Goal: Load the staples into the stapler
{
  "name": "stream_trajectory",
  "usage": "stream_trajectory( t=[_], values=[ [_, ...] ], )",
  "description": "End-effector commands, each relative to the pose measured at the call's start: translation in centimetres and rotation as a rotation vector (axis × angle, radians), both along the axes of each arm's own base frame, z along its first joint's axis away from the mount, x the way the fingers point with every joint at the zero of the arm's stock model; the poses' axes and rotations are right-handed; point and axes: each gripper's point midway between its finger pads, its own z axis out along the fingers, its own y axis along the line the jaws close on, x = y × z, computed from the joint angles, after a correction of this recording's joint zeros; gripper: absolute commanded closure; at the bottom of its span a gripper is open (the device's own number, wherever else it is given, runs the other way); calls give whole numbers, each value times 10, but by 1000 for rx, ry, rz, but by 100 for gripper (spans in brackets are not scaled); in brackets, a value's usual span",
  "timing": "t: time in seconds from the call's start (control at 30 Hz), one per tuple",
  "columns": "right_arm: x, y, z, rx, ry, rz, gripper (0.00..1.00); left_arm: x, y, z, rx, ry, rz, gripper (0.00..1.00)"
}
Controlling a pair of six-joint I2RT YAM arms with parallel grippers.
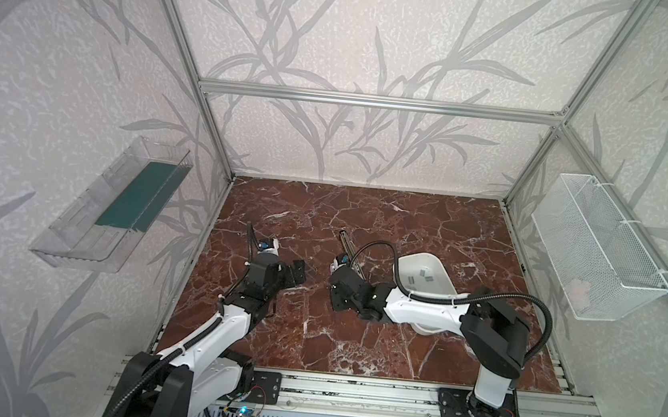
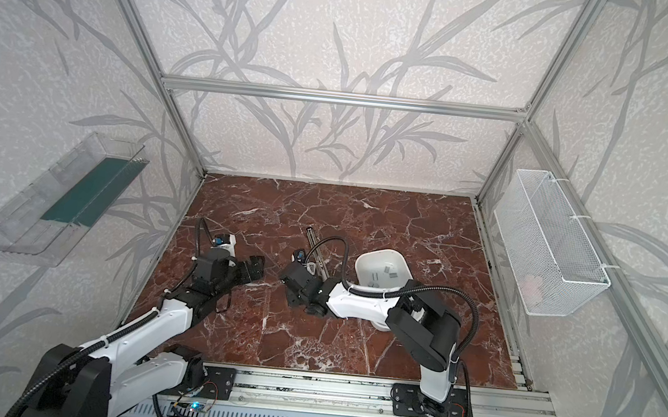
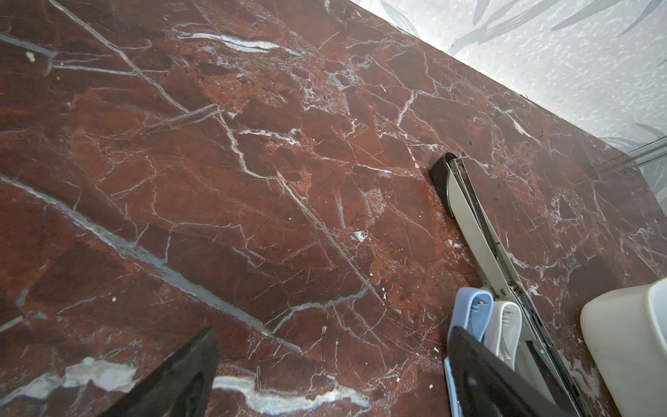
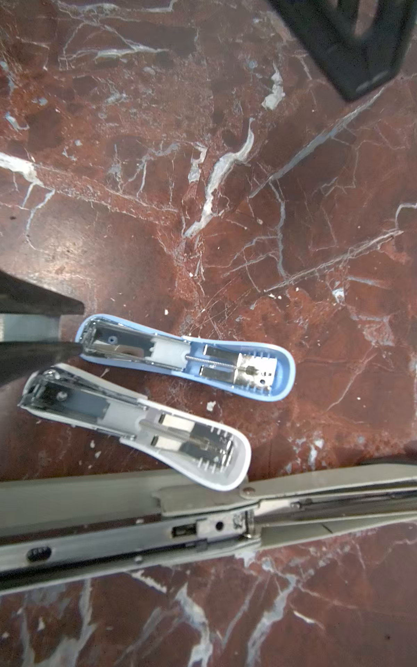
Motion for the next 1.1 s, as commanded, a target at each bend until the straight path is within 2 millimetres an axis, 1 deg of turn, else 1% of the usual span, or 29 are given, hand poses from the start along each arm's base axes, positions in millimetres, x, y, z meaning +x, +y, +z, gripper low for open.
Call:
stream_trajectory(
  t=[0.0, 0.17, 0.53, 0.83, 0.93, 1.07],
  values=[
    [-2, -7, -12, -13, 26, -33, 93, 3, 1, 5, -14, -20, 16, 1],
    [-5, -12, -21, -26, 42, -42, 93, 4, 1, 6, -16, -22, 15, 1],
    [-5, -23, -30, -63, 51, -71, 94, 3, 1, 6, -16, -21, 14, 1],
    [-4, -31, -26, -70, 37, -91, 94, 4, 1, 5, -16, -21, 14, 1],
    [-3, -28, -24, -61, 34, -79, 94, 4, 0, 6, -17, -21, 12, 1],
    [-1, -17, -10, -27, 8, -42, 94, 3, 0, 5, -17, -21, 13, 1]
  ],
)
